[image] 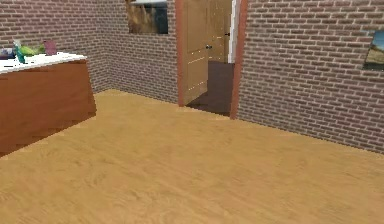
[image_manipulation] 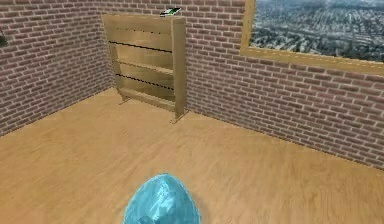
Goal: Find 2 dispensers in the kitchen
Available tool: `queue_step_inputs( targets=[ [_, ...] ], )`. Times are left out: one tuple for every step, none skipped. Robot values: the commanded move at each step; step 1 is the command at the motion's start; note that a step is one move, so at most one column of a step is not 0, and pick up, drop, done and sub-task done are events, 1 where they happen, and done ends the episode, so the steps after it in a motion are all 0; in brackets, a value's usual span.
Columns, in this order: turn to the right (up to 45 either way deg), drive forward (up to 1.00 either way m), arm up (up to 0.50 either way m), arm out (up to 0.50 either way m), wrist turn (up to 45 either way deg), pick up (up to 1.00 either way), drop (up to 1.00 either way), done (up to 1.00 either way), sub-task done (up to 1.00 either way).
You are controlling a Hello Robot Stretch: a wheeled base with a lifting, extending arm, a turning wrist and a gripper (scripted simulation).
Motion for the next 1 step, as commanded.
queue_step_inputs(
  targets=[
    [0.0, 0.35, 0.0, 0.0, 0.0, 0.0, 0.0, 0.0, 0.0]
  ],
)
